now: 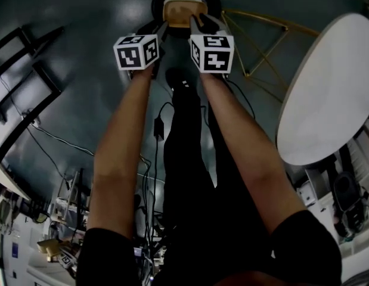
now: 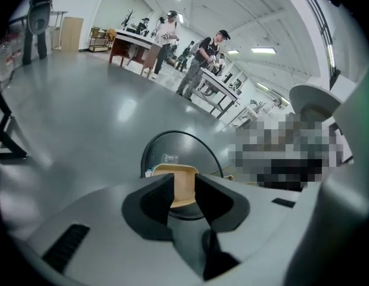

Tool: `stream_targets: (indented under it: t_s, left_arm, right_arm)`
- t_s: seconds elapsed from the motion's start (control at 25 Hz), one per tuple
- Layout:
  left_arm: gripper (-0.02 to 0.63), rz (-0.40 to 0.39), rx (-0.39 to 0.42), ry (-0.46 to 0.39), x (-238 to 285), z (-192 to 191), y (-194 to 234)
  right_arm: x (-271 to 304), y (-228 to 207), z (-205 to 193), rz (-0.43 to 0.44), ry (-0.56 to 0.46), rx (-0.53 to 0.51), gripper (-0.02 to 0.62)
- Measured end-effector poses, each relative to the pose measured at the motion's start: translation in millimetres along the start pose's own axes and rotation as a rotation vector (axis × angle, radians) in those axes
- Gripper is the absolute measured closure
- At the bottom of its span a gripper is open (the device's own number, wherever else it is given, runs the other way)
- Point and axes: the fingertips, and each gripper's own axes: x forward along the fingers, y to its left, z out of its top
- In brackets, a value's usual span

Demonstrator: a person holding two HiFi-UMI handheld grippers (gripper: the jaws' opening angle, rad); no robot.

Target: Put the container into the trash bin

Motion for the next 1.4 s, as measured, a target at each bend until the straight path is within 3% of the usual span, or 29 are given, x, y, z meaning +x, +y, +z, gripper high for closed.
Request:
stream_targets:
  t_s: [0.08, 0.28, 0.44, 0.64, 0.8, 1.0, 1.16, 1.4]
  left_arm:
    - [0.548, -0.003, -0.016, -0.049, -17, 10, -6]
    - [0.602, 0.005, -0.052, -0.142, -76, 40, -17]
    - [0.603, -0.009, -0.065, -0.221, -129, 64, -39]
    - [0.603, -0.065, -0.051, -0.305, -208, 101, -77]
    - [0.603, -0.127, 0.004, -0.388, -281, 147, -115]
    - [0.603, -0.237, 0.127, -0.49, -374, 194, -184]
    - [0.603, -0.33, 0.215, -0.573, -437, 214, -240]
    - [0.604, -0.379, 0.295, -0.652, -513, 224, -290]
  right_arm:
    - [-11, 16, 11, 0.027, -0.026, -0.016, 0.492]
    - [-50, 66, 44, 0.125, -0.059, -0.047, 0.522]
    - [-105, 108, 70, 0.232, -0.087, -0.032, 0.538]
    - [-190, 154, 138, 0.431, -0.204, -0.07, 0.543]
    - [-263, 182, 204, 0.571, -0.284, -0.149, 0.545]
    - [-360, 211, 261, 0.697, -0.359, -0.324, 0.545]
    - [-437, 217, 277, 0.77, -0.41, -0.443, 0.545]
    - [-532, 203, 291, 0.814, -0.491, -0.473, 0.546]
